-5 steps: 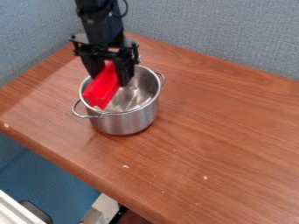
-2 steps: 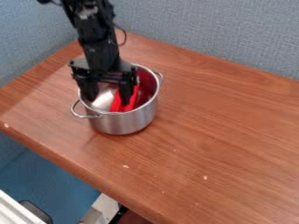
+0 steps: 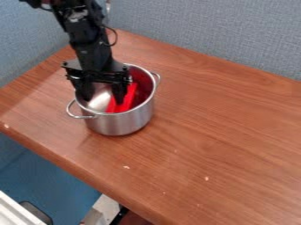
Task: Put the red object in the metal pot
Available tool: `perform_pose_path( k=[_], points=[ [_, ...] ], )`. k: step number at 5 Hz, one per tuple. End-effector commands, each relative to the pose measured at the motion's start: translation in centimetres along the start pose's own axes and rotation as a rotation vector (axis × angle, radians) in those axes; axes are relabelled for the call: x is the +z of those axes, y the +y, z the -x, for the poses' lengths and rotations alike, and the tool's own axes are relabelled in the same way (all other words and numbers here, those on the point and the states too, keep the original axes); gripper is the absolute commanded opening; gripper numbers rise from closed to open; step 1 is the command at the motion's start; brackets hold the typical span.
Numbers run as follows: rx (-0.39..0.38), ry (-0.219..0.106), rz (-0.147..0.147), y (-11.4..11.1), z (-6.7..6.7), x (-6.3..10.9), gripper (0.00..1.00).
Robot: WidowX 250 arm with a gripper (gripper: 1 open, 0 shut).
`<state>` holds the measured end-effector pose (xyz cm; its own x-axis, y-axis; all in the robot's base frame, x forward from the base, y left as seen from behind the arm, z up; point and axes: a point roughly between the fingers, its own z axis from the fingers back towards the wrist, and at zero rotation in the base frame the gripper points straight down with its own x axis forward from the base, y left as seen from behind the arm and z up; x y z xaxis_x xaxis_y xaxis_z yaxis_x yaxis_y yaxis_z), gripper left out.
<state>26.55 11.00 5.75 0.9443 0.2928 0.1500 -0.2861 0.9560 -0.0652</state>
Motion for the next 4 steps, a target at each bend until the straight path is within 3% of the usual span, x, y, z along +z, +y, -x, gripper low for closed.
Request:
perform_pose_path(
  k=[1, 2, 4],
  points=[
    [0.030, -0.064, -0.009, 0.1, -1.4, 2.1, 1.00],
    [0.055, -0.067, -0.017, 0.0, -1.9, 2.5, 1.00],
    [0.031, -0.067, -0.021, -1.0, -2.5, 1.8, 1.00]
  ],
)
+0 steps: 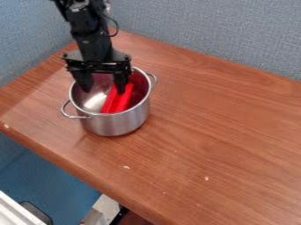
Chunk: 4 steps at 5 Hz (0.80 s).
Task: Put the red object in the metal pot
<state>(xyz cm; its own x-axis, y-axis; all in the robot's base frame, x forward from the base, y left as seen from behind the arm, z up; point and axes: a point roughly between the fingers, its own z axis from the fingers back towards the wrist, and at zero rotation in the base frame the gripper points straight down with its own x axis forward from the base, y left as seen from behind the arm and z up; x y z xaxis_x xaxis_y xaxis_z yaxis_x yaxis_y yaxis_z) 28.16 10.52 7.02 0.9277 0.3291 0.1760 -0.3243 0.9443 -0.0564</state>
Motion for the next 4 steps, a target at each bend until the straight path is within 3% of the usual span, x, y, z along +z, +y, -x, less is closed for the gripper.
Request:
perform_pose_path(
  k=[1, 2, 3, 4],
  points=[
    [-0.012, -0.038, -0.003, 0.5, -0.6, 0.4, 1.00],
    [-0.015, -0.024, -0.009, 0.2, -1.4, 2.1, 1.00],
    [0.026, -0.050, 0.015, -0.5, -2.3, 5.6, 1.00],
    [0.048, -0.056, 0.014, -1.1, -2.9, 9.1, 1.00]
  ],
)
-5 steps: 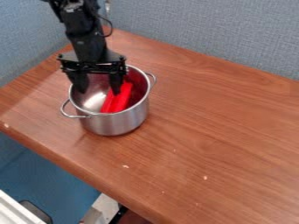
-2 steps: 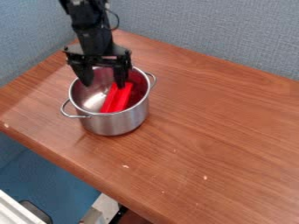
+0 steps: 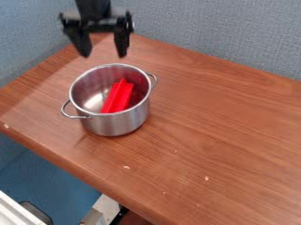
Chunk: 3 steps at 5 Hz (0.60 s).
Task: Put the red object in the metal pot
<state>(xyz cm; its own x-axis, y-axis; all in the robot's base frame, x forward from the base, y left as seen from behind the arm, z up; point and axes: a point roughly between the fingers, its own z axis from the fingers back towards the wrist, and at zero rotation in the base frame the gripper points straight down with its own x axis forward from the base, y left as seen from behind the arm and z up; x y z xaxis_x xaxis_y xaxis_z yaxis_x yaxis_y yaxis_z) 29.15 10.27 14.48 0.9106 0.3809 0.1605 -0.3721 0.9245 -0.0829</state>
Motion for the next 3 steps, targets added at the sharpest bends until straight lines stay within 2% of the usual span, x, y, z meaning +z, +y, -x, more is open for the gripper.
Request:
perform_pose_path(
  k=[1, 2, 3],
  points=[
    [-0.024, -0.095, 0.013, -1.6, -0.9, 4.8, 1.00],
    [-0.111, -0.049, -0.017, -2.0, -0.4, 3.7, 1.00],
    [-0.079, -0.034, -0.037, -2.2, -1.0, 2.5, 1.00]
  ],
)
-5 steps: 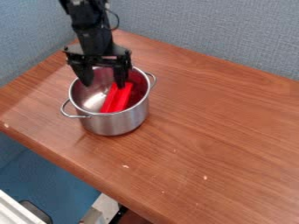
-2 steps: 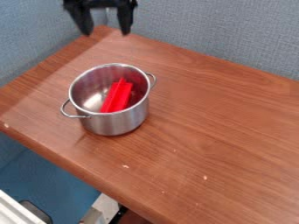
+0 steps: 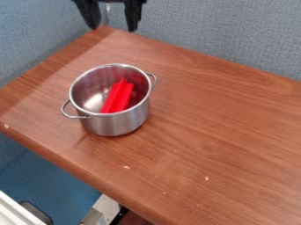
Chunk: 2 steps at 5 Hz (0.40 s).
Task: Put the red object in the metal pot
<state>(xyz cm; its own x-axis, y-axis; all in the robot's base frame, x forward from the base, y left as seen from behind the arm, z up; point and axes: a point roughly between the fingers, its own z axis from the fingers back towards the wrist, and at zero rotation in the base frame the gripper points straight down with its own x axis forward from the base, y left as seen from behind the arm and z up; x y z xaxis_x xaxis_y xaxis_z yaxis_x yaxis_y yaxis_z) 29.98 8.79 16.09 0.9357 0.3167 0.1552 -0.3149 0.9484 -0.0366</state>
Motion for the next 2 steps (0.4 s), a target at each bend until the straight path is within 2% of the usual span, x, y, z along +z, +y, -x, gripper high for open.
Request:
perform_pose_path(
  k=[1, 2],
  points=[
    [-0.184, 0.007, -0.009, -0.9, 1.4, 0.3, 1.00],
    [-0.356, 0.013, -0.011, -0.6, 3.0, 0.4, 1.00]
  ],
)
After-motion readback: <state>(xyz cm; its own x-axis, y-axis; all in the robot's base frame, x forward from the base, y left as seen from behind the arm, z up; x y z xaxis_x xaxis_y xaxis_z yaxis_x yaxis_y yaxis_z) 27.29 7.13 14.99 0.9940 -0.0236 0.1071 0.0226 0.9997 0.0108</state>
